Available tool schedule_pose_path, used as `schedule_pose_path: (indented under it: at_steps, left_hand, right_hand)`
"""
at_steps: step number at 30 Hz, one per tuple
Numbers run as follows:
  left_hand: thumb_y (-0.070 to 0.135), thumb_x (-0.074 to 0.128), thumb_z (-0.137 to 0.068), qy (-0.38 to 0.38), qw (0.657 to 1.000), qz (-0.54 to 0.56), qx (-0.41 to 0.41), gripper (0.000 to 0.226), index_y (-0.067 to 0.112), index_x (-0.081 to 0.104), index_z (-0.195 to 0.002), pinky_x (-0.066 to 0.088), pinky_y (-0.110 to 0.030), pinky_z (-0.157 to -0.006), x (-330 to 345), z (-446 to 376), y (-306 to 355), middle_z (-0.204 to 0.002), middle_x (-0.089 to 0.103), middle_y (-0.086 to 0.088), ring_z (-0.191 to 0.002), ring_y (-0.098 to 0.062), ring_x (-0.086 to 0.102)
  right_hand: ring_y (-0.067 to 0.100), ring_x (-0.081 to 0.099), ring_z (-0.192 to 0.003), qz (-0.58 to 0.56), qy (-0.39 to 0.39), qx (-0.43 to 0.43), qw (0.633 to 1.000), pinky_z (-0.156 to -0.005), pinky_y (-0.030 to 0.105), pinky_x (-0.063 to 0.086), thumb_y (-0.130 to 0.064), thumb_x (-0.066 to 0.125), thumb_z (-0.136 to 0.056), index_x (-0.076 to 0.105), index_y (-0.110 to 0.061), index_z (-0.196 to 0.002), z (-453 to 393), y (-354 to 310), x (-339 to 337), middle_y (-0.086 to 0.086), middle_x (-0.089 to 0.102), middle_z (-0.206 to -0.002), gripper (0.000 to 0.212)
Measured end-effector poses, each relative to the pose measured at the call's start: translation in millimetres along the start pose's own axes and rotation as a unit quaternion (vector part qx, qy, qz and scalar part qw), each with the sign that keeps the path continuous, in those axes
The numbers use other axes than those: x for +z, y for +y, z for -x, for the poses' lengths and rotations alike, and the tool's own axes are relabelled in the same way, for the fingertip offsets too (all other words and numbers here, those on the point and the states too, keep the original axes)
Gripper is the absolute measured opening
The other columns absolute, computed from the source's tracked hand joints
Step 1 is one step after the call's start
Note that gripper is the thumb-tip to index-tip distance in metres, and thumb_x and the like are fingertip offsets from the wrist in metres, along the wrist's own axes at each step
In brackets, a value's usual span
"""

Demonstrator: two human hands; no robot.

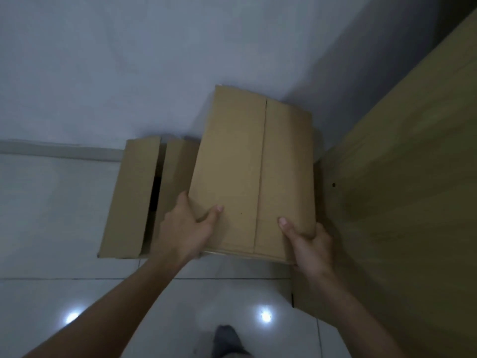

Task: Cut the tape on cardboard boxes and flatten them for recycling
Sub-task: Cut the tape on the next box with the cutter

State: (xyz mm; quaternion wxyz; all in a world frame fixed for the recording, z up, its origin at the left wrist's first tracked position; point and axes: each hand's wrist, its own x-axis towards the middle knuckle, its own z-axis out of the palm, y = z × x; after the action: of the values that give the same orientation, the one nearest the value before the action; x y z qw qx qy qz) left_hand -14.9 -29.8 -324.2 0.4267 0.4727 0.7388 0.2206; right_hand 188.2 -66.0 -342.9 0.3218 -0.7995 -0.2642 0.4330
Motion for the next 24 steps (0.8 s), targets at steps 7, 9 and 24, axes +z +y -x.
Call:
schedule_pose_path:
  at_steps: [7, 9, 24]
  left_hand:
    - [0.035, 0.065, -0.085, 0.061, 0.992, 0.021, 0.112, 0.056, 0.016, 0.044, -0.133, 0.034, -0.021, -0.076, -119, 114, 107, -0.110, 0.056, 0.002, -0.110, -0.025, 0.055]
    - [0.038, 0.065, -0.084, 0.075, 0.985, 0.014, 0.153, 0.054, 0.017, 0.046, -0.131, 0.037, -0.024, -0.078, -152, 150, 140, -0.103, 0.055, 0.006, -0.107, -0.025, 0.057]
    - [0.036, 0.070, -0.080, -0.081, 0.934, 0.041, 0.344, 0.063, 0.021, 0.041, -0.134, 0.042, -0.033, -0.101, -115, 318, 345, -0.123, 0.056, 0.005, -0.117, -0.018, 0.054]
  right_hand:
    - [0.025, 0.052, -0.119, -0.010, 0.061, -0.095, 0.994, -0.089, 0.022, 0.038, -0.041, 0.076, -0.074, 0.053, -0.004, -0.126, 141, -108, -68, 0.004, 0.061, -0.116, 0.067]
    - [0.028, 0.057, -0.112, -0.009, 0.091, -0.120, 0.989, -0.089, 0.028, 0.042, -0.044, 0.076, -0.073, 0.059, -0.008, -0.116, 182, -139, -92, 0.008, 0.065, -0.114, 0.058]
    - [0.033, 0.052, -0.115, -0.007, 0.312, -0.196, 0.930, -0.099, 0.037, 0.039, -0.062, 0.066, -0.073, 0.057, -0.003, -0.123, 282, -204, -357, 0.019, 0.057, -0.120, 0.079]
